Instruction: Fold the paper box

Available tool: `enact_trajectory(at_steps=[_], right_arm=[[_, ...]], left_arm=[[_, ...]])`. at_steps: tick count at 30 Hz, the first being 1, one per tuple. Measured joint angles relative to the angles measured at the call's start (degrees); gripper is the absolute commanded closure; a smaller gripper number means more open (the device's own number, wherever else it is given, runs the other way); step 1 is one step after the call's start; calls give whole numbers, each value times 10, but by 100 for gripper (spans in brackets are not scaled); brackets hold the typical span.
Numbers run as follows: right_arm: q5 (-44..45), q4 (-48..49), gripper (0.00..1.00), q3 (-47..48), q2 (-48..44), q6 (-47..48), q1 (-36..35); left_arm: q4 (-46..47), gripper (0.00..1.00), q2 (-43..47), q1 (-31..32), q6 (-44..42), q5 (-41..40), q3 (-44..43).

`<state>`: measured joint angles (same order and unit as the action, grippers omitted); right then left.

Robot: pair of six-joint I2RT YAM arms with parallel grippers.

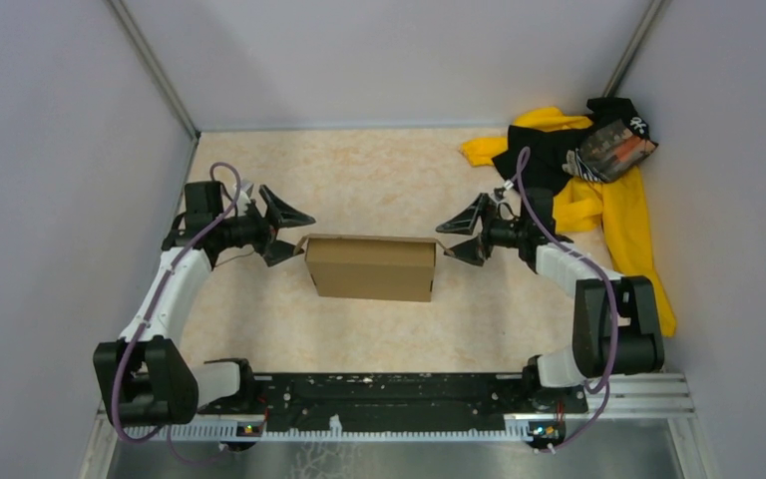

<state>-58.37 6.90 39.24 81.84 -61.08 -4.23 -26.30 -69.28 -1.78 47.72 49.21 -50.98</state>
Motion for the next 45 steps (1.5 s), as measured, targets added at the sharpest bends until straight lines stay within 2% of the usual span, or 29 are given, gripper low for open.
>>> enact_trajectory(at_steps=[7, 12, 17, 20, 24, 28, 31, 38, 45], right_arm=[[11, -36, 22, 26, 0, 40, 45], [38, -59, 17, 65, -13, 96, 72], [57, -125, 16, 151, -60, 238, 62], [78, -169, 9, 214, -94, 367, 21], [119, -221, 6, 268, -135, 551, -93], [162, -324, 3, 339, -116, 721, -197], [192, -383, 1, 359, -94, 821, -228], [231, -467, 1, 358, -70, 947, -261], [232, -509, 1, 358, -52, 982, -292]], left_arm=[[-15, 1, 1, -30, -15, -3, -11], [-17, 1, 9, -49, -24, -4, -29], [-19, 1, 17, -58, -29, -11, -37], [-25, 1, 24, -61, -39, -13, -42], [-33, 1, 37, -64, -59, -26, -48], [-38, 1, 62, -64, -74, -29, -47], [-39, 1, 72, -64, -81, -28, -47], [-42, 1, 74, -64, -95, -26, -37], [-43, 1, 73, -66, -104, -24, -30]])
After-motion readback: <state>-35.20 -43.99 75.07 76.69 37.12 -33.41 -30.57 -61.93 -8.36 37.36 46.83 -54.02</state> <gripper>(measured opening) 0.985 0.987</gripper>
